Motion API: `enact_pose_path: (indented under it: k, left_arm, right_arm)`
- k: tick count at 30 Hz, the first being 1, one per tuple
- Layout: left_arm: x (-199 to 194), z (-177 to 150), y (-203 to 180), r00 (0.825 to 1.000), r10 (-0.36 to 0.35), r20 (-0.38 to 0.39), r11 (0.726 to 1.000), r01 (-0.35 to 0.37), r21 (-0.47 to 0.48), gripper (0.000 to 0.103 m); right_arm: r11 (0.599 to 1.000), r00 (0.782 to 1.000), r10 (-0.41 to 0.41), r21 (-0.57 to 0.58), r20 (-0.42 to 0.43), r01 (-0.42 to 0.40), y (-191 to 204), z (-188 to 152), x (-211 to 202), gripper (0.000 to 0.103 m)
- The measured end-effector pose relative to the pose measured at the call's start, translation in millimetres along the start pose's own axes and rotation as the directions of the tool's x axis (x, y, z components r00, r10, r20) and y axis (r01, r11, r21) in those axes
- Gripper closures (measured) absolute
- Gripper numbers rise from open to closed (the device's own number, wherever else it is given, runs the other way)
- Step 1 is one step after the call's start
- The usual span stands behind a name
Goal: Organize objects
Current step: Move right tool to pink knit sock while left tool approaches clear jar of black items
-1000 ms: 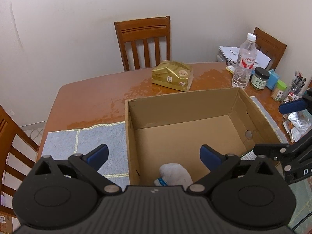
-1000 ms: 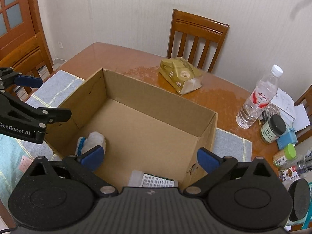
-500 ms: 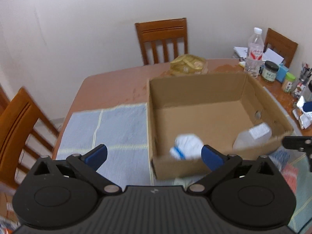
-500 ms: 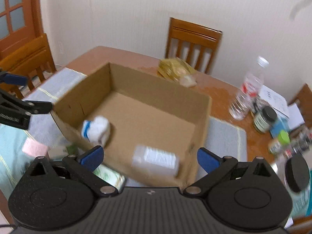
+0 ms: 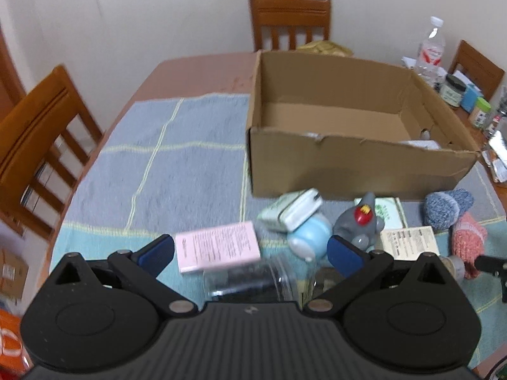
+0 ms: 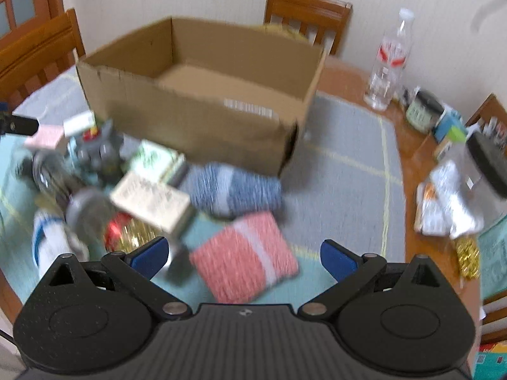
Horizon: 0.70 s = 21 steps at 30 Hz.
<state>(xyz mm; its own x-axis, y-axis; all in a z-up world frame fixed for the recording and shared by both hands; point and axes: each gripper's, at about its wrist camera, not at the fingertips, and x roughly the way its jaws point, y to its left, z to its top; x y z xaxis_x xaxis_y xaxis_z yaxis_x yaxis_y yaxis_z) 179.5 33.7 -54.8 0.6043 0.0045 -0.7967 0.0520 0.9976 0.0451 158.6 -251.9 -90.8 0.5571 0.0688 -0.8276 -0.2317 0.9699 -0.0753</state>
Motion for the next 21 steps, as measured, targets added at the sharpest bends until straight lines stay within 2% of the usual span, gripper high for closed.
enact_pose_path:
  k: [4,7,9,15,19,21]
  left_arm:
    - [2.7,-6.6,2.7,1.0,0.015,-0.027,0.999,-0.016,-0.05,0.001]
    - [2.7,-9.2,2.8,0.999,0.035,-0.041,0.997,-0.038,-0.069,0.001]
    - [1.0,-10.5,2.8,0.998,0.056,-0.043,0.995,-0.059,-0.082,0.001]
    - [3.1,-15.7,6.7,0.997,0.055,-0.06,0.986,-0.064,-0.155,0.001]
    - [10.5,-22.7,4.9,0.995,0.055,-0.086,0.984,-0.069,-0.165,0.001]
    - [13.6,-24.8,4.2,0.994,0.06,-0.094,0.984,-0.074,-0.162,0.001]
  right_arm:
    - [0.997,0.998,0.07,-0.013,-0.008,-0.07,-12.1,-10.8,10.5,0.0]
    - [0.986,0.989,0.148,-0.068,-0.024,-0.149,-18.5,-11.5,21.8,0.0]
    - [0.978,0.984,0.171,-0.117,-0.047,-0.175,-20.8,-11.1,31.3,0.0]
    - [0.96,0.974,0.208,-0.17,-0.086,-0.22,-25.6,-5.2,53.9,0.0]
    - [0.952,0.966,0.235,-0.177,-0.108,-0.251,-20.6,-3.0,61.6,0.0]
    - [0.952,0.968,0.221,-0.19,-0.12,-0.241,-15.2,-5.1,64.2,0.0]
